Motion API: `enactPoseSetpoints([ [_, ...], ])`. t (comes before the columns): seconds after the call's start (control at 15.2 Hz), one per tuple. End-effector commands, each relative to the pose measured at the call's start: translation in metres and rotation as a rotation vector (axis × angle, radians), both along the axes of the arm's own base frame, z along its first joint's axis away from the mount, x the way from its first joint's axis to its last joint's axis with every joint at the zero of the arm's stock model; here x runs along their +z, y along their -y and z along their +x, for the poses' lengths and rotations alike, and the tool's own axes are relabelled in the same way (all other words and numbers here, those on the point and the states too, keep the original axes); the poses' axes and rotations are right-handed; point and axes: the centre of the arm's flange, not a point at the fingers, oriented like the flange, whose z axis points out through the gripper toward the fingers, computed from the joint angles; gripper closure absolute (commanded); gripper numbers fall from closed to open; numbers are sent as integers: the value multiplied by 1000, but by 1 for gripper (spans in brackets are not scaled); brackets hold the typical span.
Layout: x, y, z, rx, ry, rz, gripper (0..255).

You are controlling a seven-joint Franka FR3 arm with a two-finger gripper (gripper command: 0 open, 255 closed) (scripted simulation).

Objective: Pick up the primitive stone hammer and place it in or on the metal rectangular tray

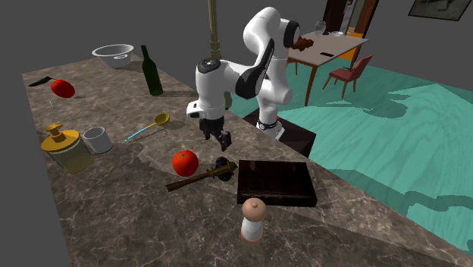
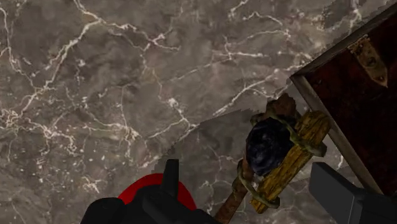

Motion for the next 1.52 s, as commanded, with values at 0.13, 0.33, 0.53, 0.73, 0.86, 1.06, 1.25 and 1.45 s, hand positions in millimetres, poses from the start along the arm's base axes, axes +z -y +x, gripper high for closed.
enactPoseSetpoints([
  [0.13, -30, -22, 44, -7, -15, 1, 0],
  [0.33, -50, -37, 76, -12, -26, 1, 0],
  [0.53, -66, -36, 74, -12, -26, 1, 0],
  [0.73, -82, -35, 73, -12, -26, 1, 0],
  [0.86, -90, -35, 73, -12, -26, 2, 0],
  [1.06, -90, -35, 73, -12, -26, 1, 0],
  [1.25, -90, -35, 73, -12, -26, 1, 0],
  [1.45, -90, -35, 73, -12, -27, 1, 255],
])
